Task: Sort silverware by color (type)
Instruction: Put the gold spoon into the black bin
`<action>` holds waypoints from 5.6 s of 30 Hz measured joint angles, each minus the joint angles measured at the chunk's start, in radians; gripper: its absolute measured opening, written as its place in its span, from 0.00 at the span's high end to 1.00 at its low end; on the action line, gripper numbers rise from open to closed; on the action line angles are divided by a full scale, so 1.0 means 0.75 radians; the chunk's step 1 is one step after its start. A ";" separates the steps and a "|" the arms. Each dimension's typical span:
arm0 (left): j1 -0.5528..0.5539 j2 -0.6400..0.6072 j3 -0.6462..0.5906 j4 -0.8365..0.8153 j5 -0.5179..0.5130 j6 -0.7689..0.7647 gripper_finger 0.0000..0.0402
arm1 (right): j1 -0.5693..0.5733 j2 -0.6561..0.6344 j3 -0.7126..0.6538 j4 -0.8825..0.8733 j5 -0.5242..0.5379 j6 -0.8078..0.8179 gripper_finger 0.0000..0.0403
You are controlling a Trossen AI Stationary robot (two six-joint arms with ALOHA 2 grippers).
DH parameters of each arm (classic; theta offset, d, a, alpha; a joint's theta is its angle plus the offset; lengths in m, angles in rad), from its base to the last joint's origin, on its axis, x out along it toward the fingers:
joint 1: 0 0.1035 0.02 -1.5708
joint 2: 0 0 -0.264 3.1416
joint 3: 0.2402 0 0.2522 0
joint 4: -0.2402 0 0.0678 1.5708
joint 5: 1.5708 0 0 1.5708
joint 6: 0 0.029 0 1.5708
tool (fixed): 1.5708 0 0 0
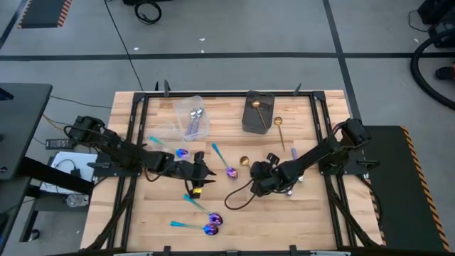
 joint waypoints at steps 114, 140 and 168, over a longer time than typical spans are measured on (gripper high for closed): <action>-0.061 0.000 0.001 0.020 0.030 0.035 0.69 | -0.095 -0.198 -0.062 0.200 -0.129 -0.134 0.97; -0.061 0.000 0.001 0.020 0.025 0.008 0.69 | -0.121 -0.411 -0.060 0.205 -0.154 -0.212 0.97; -0.061 0.000 0.001 0.020 0.026 0.011 0.69 | -0.146 -0.677 -0.060 0.200 -0.186 -0.327 0.97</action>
